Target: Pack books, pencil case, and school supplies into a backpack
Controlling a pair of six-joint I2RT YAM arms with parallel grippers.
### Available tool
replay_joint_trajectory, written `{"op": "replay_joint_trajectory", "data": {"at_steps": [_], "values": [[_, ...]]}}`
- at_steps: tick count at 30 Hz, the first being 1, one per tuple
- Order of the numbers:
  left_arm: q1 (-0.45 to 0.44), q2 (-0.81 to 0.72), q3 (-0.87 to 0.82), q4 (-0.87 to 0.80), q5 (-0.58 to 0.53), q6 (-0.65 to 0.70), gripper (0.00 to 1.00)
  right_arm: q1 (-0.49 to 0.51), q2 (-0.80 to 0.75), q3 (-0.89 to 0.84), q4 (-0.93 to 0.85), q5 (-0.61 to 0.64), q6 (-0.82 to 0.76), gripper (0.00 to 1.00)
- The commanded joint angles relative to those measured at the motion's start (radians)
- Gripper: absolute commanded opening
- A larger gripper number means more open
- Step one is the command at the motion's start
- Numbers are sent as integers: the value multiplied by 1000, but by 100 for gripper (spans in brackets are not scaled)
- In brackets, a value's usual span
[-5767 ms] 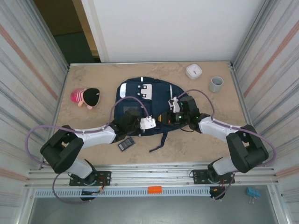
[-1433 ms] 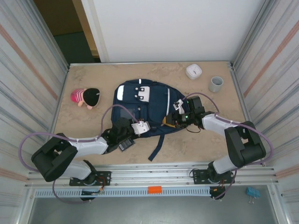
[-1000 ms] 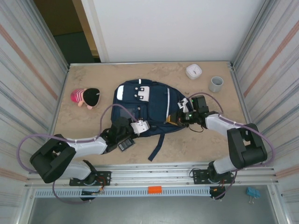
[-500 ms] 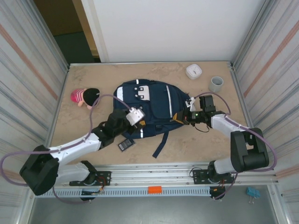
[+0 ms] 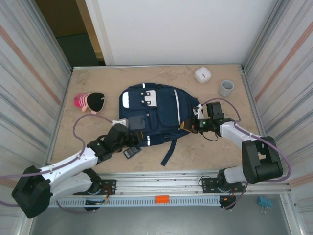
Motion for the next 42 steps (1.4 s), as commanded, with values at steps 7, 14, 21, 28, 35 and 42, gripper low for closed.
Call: {"op": "replay_joint_trajectory", "data": {"at_steps": [7, 14, 21, 28, 35, 42], "values": [[171, 98, 41, 93, 124, -62, 79, 72, -45, -24, 8, 39, 14, 0], [317, 340, 161, 219, 262, 29, 80, 170, -72, -55, 54, 96, 89, 0], [380, 604, 434, 274, 370, 91, 80, 288, -55, -50, 179, 186, 193, 0], [364, 534, 471, 167, 375, 28, 80, 352, -7, -19, 222, 259, 224, 0], [116, 312, 272, 174, 242, -193, 72, 385, -40, -14, 197, 300, 193, 0], [-25, 440, 214, 389, 238, -366, 70, 415, -58, -1, 173, 326, 173, 0]]}}
